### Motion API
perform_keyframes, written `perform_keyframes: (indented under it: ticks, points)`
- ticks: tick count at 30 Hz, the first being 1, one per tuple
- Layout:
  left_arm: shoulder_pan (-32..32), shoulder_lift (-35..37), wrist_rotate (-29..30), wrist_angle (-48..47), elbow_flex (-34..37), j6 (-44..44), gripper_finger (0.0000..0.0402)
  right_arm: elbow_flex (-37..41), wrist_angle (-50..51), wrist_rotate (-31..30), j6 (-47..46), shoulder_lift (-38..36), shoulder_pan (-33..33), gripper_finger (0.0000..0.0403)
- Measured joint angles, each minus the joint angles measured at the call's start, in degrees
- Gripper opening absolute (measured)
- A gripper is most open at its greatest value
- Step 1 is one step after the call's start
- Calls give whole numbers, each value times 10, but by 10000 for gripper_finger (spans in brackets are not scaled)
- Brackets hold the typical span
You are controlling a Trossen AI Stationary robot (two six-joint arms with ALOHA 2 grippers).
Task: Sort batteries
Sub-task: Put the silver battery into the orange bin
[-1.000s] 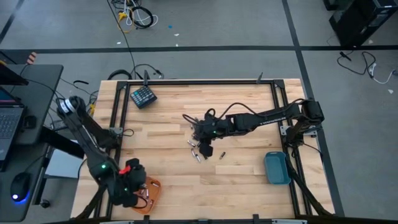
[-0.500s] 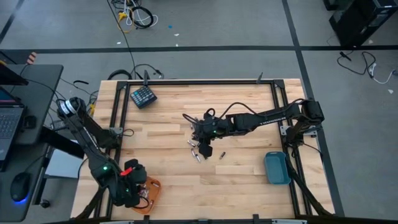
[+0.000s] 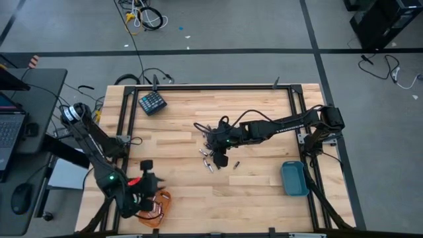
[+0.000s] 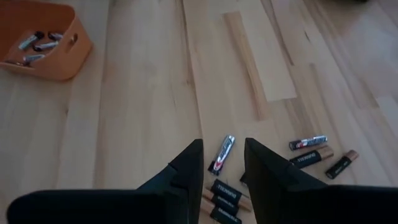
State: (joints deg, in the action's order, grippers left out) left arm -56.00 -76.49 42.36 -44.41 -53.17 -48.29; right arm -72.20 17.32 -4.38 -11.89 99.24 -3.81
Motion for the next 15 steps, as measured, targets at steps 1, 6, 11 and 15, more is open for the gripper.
perform_keyframes:
  ticks: [1,6,11,15]
  points:
    - [4,0,25,-11,0,4,108,0,2,0,0,0,0,103]
    - [28,0,101,-93,0,13,108,0,6,-35,-18,0,1,103]
    - [39,3,169,-155,0,13,108,0,13,-71,-30,0,16,103]
    - [39,31,191,-161,8,12,107,0,-2,-61,-25,5,29,103]
